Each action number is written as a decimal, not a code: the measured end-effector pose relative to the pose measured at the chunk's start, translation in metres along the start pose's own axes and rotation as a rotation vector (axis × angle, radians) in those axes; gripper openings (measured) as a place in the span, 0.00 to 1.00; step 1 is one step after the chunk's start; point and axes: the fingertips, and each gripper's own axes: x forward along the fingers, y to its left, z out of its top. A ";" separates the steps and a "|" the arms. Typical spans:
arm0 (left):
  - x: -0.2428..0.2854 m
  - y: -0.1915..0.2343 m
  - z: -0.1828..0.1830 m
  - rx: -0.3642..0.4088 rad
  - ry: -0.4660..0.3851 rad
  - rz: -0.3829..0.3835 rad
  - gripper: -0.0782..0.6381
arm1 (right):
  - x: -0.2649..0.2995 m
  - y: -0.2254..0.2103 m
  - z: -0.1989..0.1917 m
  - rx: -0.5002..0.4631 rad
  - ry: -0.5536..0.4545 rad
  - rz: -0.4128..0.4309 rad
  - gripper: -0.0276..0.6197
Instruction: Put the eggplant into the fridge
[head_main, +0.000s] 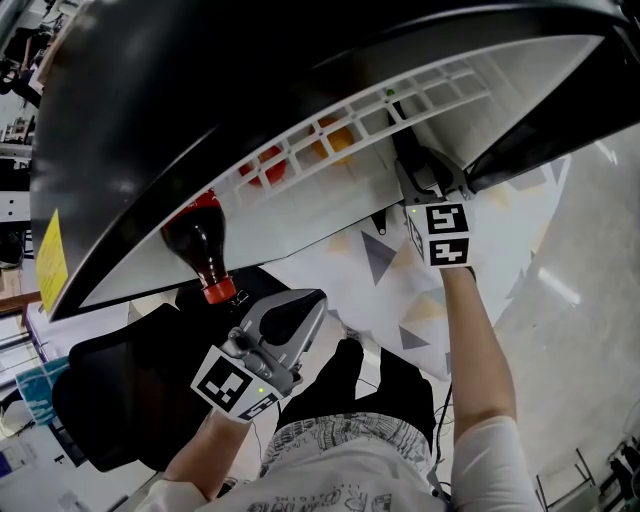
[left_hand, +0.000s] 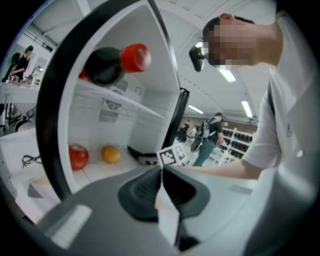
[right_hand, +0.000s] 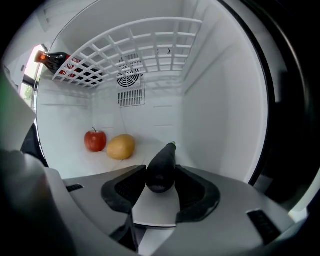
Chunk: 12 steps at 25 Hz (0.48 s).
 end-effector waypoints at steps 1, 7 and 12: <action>0.000 0.000 0.000 0.000 -0.001 -0.001 0.13 | 0.000 0.000 -0.001 -0.001 0.002 -0.002 0.32; 0.001 0.001 0.001 0.000 -0.001 -0.004 0.13 | 0.000 -0.005 -0.003 0.015 0.005 -0.008 0.32; 0.000 0.002 0.000 0.004 0.000 -0.004 0.13 | 0.001 -0.005 -0.003 0.024 0.006 -0.006 0.33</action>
